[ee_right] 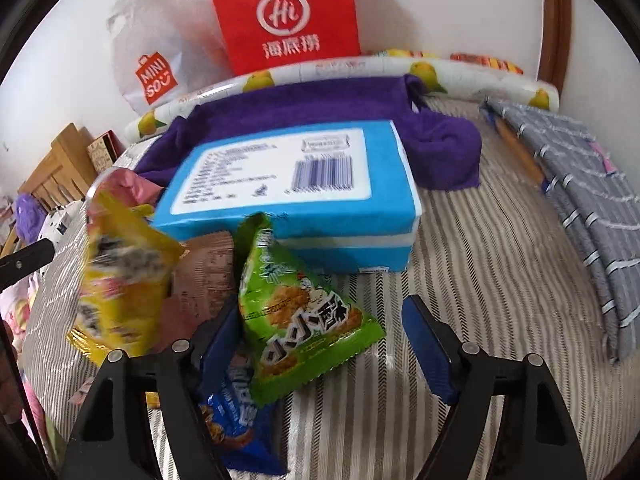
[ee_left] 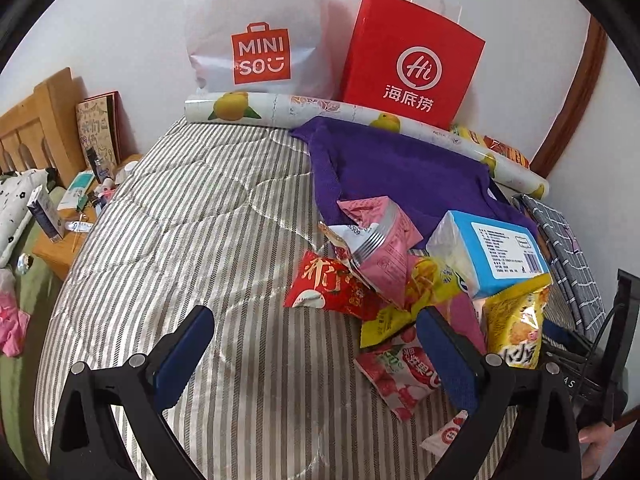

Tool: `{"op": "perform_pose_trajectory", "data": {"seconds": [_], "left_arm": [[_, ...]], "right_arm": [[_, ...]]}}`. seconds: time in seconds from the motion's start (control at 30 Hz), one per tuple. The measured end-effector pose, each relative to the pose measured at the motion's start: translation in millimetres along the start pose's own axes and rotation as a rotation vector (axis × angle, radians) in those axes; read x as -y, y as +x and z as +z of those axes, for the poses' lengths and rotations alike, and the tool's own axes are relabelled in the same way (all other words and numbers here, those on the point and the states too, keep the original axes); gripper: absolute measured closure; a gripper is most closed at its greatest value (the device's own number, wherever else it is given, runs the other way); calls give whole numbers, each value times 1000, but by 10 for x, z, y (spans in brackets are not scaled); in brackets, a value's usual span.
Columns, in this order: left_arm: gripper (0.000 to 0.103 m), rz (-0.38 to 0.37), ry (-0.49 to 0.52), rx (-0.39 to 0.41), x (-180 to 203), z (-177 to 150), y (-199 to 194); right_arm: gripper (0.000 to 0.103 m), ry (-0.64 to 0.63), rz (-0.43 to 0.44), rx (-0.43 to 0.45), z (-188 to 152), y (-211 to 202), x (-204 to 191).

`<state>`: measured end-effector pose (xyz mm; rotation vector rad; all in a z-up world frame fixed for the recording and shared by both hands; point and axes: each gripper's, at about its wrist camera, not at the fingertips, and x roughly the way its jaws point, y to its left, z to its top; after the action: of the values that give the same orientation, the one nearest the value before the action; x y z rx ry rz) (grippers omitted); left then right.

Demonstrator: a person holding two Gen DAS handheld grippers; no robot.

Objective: Organize snacks
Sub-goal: 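Grasp the green snack bag with the right tool while the left tool grasps the pink-silver candy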

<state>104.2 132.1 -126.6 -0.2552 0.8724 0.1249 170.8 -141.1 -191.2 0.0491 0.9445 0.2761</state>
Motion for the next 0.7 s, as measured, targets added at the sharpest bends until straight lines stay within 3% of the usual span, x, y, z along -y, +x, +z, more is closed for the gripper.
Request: {"op": "perform_pose_trajectory", "data": {"seconds": [0.1,0.33,0.7], "left_arm": [[2,6,16,-4,46,78,61],[2,-12,60,-3,219,310,214],[5,-15,145,-28,417,554,503]], "right_arm": [[35,7,51,-14,4,44,32],[55,4,77,-5,-2,-104,98],[58,-19,-38,-15,-117,-267,264]]}}
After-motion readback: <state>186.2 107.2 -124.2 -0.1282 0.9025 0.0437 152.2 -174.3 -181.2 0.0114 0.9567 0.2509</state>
